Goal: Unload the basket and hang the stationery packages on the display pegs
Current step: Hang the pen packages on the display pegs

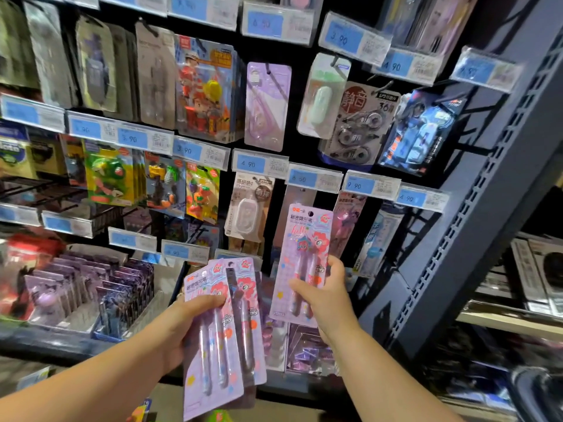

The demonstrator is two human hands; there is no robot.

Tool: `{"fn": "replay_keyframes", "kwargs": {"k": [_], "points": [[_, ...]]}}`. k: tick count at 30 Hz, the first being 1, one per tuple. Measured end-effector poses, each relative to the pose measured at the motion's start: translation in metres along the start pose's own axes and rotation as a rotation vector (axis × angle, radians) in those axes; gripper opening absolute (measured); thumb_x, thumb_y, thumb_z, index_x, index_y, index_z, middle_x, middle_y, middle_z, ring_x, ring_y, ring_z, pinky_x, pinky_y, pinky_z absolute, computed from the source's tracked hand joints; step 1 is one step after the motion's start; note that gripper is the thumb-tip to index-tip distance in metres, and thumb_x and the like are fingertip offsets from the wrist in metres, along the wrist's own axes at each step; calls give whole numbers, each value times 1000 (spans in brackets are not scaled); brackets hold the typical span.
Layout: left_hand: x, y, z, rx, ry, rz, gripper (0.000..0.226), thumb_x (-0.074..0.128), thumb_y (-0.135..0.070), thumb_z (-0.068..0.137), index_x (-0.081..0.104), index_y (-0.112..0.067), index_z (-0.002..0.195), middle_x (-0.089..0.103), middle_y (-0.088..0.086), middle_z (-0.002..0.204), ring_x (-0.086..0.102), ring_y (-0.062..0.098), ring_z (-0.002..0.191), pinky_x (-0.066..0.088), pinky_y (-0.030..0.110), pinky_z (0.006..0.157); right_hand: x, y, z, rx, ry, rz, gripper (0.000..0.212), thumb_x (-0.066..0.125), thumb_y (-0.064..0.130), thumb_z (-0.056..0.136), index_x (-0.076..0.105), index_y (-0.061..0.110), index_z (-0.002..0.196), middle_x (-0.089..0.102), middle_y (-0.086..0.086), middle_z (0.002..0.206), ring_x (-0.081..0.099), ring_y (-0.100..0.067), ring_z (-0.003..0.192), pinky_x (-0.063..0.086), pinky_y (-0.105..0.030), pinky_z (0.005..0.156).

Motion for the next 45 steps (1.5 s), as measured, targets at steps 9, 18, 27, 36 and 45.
{"fn": "replay_keyframes", "kwargs": {"k": [9, 18, 27, 36, 45], "points": [[21, -8, 1, 37, 65, -4, 54, 72, -19, 66, 58, 2, 114, 72, 24, 84, 70, 36, 65, 56, 45, 74, -54, -3, 14, -31, -186, 47, 52, 65, 14, 92, 44, 29, 137, 56, 2, 133, 57, -23, 96, 44, -25, 60], [77, -33, 15, 106, 165, -75, 57, 79, -18, 61, 60, -4, 113, 72, 14, 77, 70, 28, 62, 57, 36, 61, -98, 11, 28, -85, -326, 62, 56, 59, 15, 97, 39, 34, 146, 43, 14, 136, 52, -14, 83, 42, -25, 57], [87, -16, 28, 118, 184, -54, 31, 74, -13, 77, 62, -8, 105, 72, 16, 82, 71, 29, 65, 58, 38, 63, -102, 3, 47, -95, -327, 29, 61, 62, 20, 95, 37, 35, 148, 41, 8, 151, 49, -23, 129, 44, -36, 94], [82, -17, 43, 137, 206, -87, 49, 73, -23, 63, 63, -8, 108, 71, 21, 93, 71, 34, 76, 56, 50, 83, -102, 15, 59, -149, -356, -67, 60, 61, 22, 95, 36, 36, 149, 38, 10, 153, 42, -19, 136, 40, -53, 109], [86, -20, 49, 154, 212, -101, 46, 75, -18, 67, 61, -6, 108, 72, 19, 87, 71, 32, 71, 59, 43, 72, -104, 3, 72, -107, -512, -111, 60, 70, 37, 87, 49, 28, 142, 56, 2, 136, 56, -19, 120, 46, -41, 102]]}}
Point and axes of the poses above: each hand's wrist, its own z-axis towards the middle knuckle, its own x-axis out of the palm, y = z × x, the point moved 9 cm from there along z, towards the middle knuckle
